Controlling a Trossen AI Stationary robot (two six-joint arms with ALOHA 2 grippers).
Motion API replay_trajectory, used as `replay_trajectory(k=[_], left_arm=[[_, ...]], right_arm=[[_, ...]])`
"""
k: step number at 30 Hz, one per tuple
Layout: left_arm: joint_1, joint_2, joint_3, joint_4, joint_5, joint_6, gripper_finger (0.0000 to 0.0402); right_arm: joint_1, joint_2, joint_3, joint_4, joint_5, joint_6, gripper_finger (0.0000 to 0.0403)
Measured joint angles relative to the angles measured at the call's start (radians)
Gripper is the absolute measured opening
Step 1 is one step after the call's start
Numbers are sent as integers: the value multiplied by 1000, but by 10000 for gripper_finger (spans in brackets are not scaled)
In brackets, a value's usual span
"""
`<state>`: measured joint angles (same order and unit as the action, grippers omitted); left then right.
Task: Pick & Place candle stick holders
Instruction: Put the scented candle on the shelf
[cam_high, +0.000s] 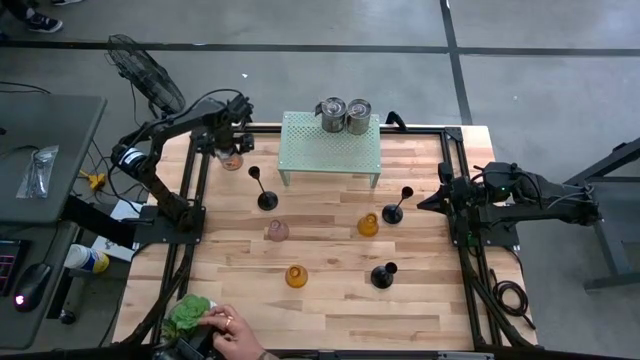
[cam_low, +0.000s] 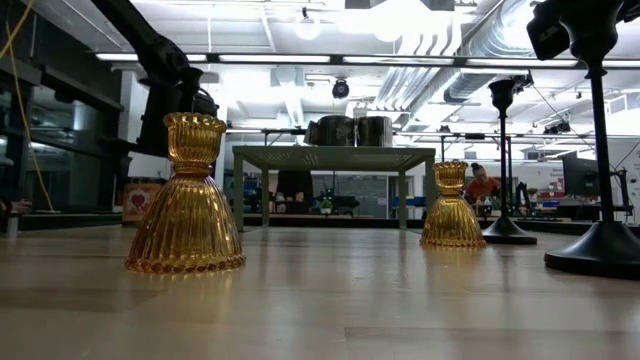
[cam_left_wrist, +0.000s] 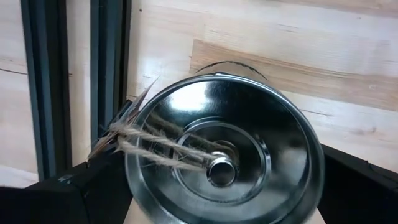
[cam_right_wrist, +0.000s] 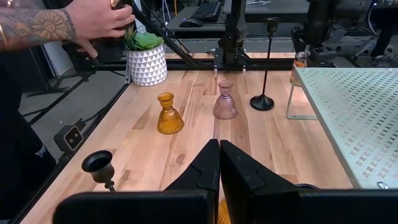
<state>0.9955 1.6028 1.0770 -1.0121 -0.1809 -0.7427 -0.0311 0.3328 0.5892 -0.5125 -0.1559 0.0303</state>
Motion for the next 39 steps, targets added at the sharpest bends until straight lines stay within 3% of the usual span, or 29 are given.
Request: replay_trajectory(k=[14, 31, 39], left_arm=[[0, 3, -27, 35, 0, -22, 393], [-1, 2, -25, 31, 0, -25, 365], [-1, -49, -30, 25, 15, -18, 363]], right_arm=[[0, 0, 0, 0, 0, 0, 3], [0, 0, 0, 0, 0, 0, 3], [0, 0, 0, 0, 0, 0, 3]])
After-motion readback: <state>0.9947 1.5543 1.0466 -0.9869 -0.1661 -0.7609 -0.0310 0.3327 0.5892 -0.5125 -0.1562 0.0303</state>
